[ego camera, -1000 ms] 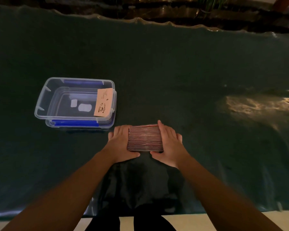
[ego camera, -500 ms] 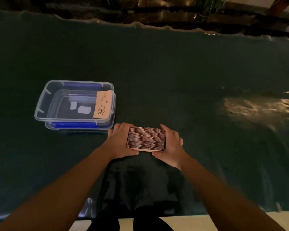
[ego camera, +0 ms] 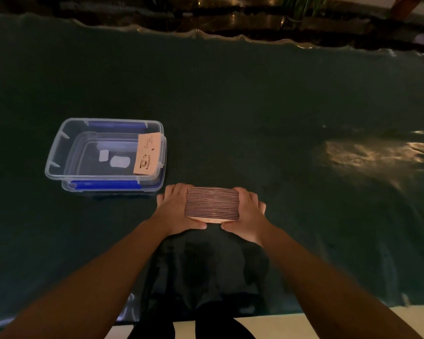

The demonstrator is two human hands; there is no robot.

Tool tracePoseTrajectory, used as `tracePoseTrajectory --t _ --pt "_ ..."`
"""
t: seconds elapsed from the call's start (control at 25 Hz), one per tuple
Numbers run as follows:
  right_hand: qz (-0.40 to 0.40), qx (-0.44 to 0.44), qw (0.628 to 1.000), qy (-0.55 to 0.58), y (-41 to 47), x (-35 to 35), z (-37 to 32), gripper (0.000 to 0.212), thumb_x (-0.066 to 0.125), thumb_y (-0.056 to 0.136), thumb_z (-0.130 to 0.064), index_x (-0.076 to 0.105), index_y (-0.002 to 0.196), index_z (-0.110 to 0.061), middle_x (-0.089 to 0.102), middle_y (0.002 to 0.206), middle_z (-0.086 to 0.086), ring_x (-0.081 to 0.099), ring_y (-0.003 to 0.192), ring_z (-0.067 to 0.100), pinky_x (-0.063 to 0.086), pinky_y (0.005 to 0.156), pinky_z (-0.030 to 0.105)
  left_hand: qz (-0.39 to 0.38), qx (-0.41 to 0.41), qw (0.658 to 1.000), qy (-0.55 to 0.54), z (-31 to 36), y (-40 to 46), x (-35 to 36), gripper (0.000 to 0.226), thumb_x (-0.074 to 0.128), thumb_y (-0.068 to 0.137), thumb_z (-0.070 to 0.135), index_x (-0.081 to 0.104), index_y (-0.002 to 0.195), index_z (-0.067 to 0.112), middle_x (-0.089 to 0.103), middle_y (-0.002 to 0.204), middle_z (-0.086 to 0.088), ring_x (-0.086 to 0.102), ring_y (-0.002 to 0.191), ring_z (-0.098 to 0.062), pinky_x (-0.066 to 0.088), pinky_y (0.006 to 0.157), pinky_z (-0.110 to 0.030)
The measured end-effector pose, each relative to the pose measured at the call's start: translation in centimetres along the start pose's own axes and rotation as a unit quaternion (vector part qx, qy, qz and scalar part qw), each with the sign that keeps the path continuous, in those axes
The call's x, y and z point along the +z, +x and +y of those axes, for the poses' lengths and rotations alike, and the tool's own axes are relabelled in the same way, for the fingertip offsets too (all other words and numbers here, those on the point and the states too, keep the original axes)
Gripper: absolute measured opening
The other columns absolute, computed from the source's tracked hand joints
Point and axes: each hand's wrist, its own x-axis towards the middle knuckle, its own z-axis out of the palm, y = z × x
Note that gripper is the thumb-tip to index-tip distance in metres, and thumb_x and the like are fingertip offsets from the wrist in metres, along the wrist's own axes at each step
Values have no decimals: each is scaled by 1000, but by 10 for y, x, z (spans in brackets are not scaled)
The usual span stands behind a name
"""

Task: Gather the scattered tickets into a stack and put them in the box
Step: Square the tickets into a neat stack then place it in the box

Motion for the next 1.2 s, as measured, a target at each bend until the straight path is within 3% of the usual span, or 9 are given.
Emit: tracePoseTrajectory --t 0.08,0.2,0.32,0.44,0.52,0.68,0.8,0.96,1.2 --pt "-16 22 999 44 -3 -5 -7 92 80 55 -45 26 129 -54 27 116 -20 19 112 5 24 100 36 2 1 999 -52 2 -4 -6 108 91 54 58 37 143 32 42 145 7 30 137 -18 27 117 -50" --pt "-31 46 988 142 -18 -12 -19 87 87 48 -38 38 118 -54 44 123 -13 40 121 20 42 95 42 -43 -9 977 -209 4 -17 -21 99 98 50 40 46 134 37 54 138 14 47 132 -11 41 112 -44" --pt "-53 35 950 306 -30 -18 -36 92 96 43 -19 54 125 -30 68 126 5 64 121 27 55 99 55 -77 -9 916 -394 4 -33 -37 93 100 49 22 54 129 34 72 127 9 65 123 -12 56 99 -38" --pt "-75 45 918 387 -36 -21 -64 93 97 43 -12 56 126 -21 78 116 -3 73 112 15 61 85 31 -69 -8 849 -525 8 -45 -53 95 96 51 14 52 134 27 72 128 -1 66 124 -19 59 97 -42" --pt "-87 57 903 417 -35 -21 -86 91 95 45 -14 57 127 -21 79 113 -7 73 109 11 59 81 26 -62 -1 798 -599 11 -46 -62 98 91 55 10 48 142 23 67 134 -11 63 128 -28 56 102 -51" --pt "-95 68 891 438 -26 -19 -142 87 93 50 -19 57 130 -19 78 120 -5 68 119 22 53 104 45 -17 14 711 -703 15 -42 -91 92 84 64 10 45 146 19 63 137 -18 62 129 -34 57 96 -48" --pt "-102 59 896 427 -15 -19 -182 90 95 52 -30 55 133 -21 75 128 0 64 126 26 47 110 49 47 -6 708 -704 10 -40 -123 72 73 77 12 48 143 26 65 133 -14 63 125 -34 60 92 -48" --pt "-97 12 903 419 2 -23 -230 90 92 64 -47 49 141 -29 70 134 -5 66 125 20 57 98 38 77 -18 743 -665 -17 -38 -171 52 62 96 4 51 142 24 66 133 -14 64 123 -36 59 94 -53" --pt "-73 -7 924 375 38 -6 -298 45 76 89 -38 57 128 -49 78 117 -10 78 100 10 65 73 30 36 -63 785 -615 -65 -34 -225 43 65 96 17 57 137 25 74 125 -11 74 110 -31 62 84 -45"
